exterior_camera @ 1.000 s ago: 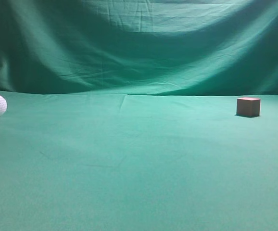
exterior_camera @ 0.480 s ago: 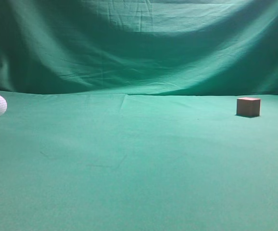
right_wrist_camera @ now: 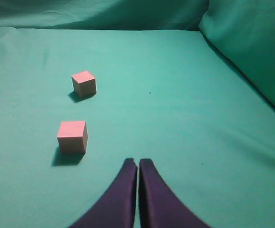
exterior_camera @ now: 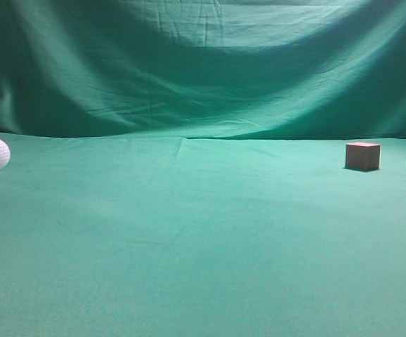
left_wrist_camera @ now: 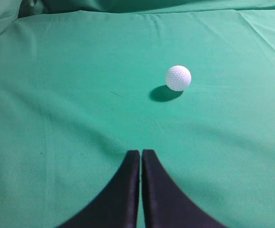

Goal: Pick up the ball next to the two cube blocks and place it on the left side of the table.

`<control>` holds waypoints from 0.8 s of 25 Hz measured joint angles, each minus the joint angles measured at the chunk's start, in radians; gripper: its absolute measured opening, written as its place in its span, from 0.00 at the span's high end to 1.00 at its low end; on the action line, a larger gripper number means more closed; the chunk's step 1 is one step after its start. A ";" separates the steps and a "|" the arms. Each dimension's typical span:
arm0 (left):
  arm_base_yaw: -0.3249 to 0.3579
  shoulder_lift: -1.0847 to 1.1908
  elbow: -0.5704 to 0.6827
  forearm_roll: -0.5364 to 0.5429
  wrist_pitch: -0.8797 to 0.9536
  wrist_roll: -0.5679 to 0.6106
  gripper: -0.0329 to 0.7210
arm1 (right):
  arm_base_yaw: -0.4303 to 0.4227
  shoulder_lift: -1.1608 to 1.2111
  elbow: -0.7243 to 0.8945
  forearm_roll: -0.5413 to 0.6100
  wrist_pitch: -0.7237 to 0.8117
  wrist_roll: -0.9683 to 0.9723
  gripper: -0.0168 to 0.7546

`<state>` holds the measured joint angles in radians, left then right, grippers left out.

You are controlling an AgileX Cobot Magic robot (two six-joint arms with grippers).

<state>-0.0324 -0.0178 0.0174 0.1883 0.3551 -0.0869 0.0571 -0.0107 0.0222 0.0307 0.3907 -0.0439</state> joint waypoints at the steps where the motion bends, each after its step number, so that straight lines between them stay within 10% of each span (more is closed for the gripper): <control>1: 0.000 0.000 0.000 0.000 0.000 0.000 0.96 | 0.000 0.000 0.000 0.000 0.005 0.000 0.98; 20: 0.000 0.000 0.000 0.000 0.000 0.000 0.96 | 0.000 0.000 0.000 0.000 0.013 0.000 0.98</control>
<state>-0.0324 -0.0178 0.0174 0.1883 0.3551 -0.0869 0.0571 -0.0107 0.0222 0.0307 0.4034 -0.0439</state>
